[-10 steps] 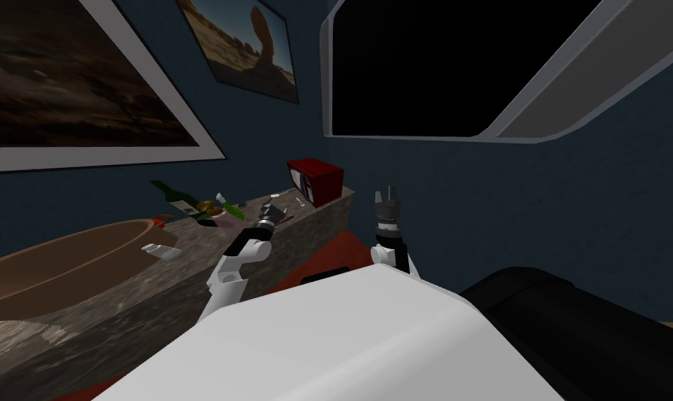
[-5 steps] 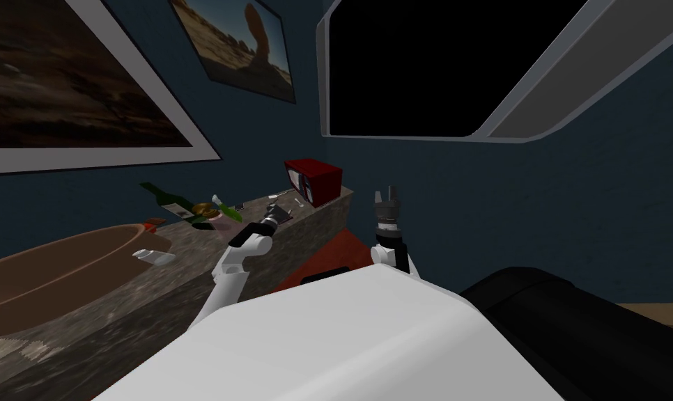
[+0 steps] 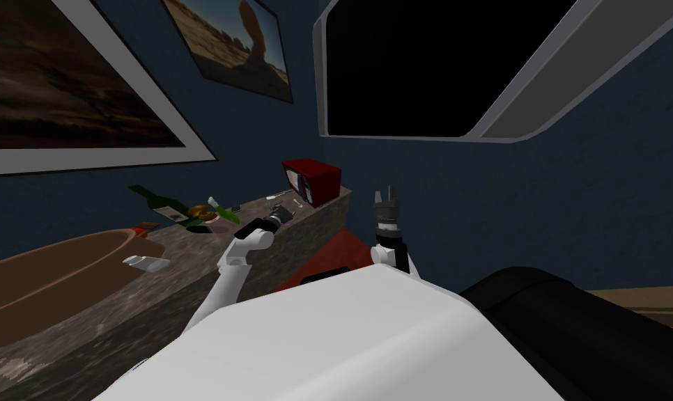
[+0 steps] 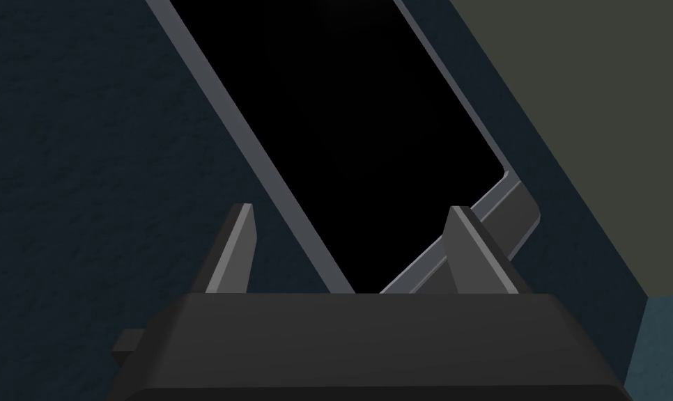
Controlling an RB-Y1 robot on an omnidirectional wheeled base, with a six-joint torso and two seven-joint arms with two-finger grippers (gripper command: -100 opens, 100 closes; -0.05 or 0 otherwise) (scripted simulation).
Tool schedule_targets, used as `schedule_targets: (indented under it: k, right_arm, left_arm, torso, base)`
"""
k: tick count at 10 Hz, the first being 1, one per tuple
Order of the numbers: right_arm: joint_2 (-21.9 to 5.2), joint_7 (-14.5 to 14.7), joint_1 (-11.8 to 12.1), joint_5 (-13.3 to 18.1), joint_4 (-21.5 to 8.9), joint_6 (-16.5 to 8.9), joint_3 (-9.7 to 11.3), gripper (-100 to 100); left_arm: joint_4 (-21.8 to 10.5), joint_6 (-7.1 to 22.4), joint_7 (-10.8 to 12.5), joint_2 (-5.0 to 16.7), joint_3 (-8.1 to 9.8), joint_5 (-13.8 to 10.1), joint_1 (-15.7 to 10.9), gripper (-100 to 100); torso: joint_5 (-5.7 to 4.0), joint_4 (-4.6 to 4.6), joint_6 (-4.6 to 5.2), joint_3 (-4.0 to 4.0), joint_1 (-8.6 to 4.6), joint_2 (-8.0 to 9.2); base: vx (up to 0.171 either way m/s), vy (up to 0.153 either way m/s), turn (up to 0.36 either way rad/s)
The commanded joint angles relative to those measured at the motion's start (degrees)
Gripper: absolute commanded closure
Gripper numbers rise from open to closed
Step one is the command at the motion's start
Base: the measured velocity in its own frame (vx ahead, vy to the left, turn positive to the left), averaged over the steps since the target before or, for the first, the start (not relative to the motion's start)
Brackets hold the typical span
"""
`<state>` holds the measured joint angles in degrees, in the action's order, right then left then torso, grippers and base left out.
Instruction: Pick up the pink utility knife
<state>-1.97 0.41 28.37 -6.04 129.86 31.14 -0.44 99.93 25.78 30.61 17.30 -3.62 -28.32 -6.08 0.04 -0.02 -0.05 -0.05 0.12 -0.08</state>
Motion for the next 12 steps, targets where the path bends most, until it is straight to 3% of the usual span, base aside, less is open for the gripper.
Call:
schedule_targets:
  k: [1, 2, 4, 7, 8, 9, 12]
  right_arm:
    - [0.00, 0.00, 0.00, 0.00, 0.00, 0.00, 0.00, 0]
    - [0.00, 0.00, 0.00, 0.00, 0.00, 0.00, 0.00, 0]
    - [0.00, 0.00, 0.00, 0.00, 0.00, 0.00, 0.00, 0]
    - [0.00, 0.00, 0.00, 0.00, 0.00, 0.00, 0.00, 0]
    - [0.00, 0.00, 0.00, 0.00, 0.00, 0.00, 0.00, 0]
    - [0.00, 0.00, 0.00, 0.00, 0.00, 0.00, 0.00, 0]
    - [0.00, 0.00, 0.00, 0.00, 0.00, 0.00, 0.00, 0]
  left_arm:
    - [0.02, 2.17, 0.32, -0.06, -0.07, -0.09, -0.08, -100]
    - [-1.93, 4.04, 2.16, 0.73, -0.65, -1.94, -2.09, -100]
    - [-1.93, 5.77, 2.16, 0.73, -0.65, -1.94, -2.09, -100]
    - [-5.84, 11.17, 5.52, 2.39, -1.88, -5.64, -6.00, -100]
    - [-5.84, 12.72, 5.52, 2.39, -1.88, -5.64, -6.00, -100]
    - [-7.79, 14.49, 7.04, 3.24, -2.52, -7.47, -7.88, -100]
    - [-9.71, 19.25, 8.45, 4.09, -3.16, -9.27, -9.71, -100]
  torso:
    - [0.00, 0.00, 0.00, 0.00, 0.00, 0.00]
    - [-0.01, 0.00, -0.01, 0.01, -0.06, 0.03]
    - [0.00, 0.00, 0.00, 0.00, -0.02, 0.01]
    - [0.00, 0.00, 0.00, 0.00, -0.02, 0.00]
    - [0.00, 0.00, 0.02, -0.02, 0.02, -0.03]
    - [0.00, -0.01, -0.01, -0.01, 0.01, -0.02]
    - [0.00, -0.01, 0.00, -0.04, 0.02, -0.07]
  base:
    - [0.001, 0.013, 0.015]
    - [0.005, 0.026, -0.070]
    - [0.006, 0.024, -0.029]
    - [0.013, 0.035, -0.062]
    - [0.012, 0.039, -0.044]
    - [0.015, 0.046, -0.051]
    - [0.022, 0.040, -0.040]
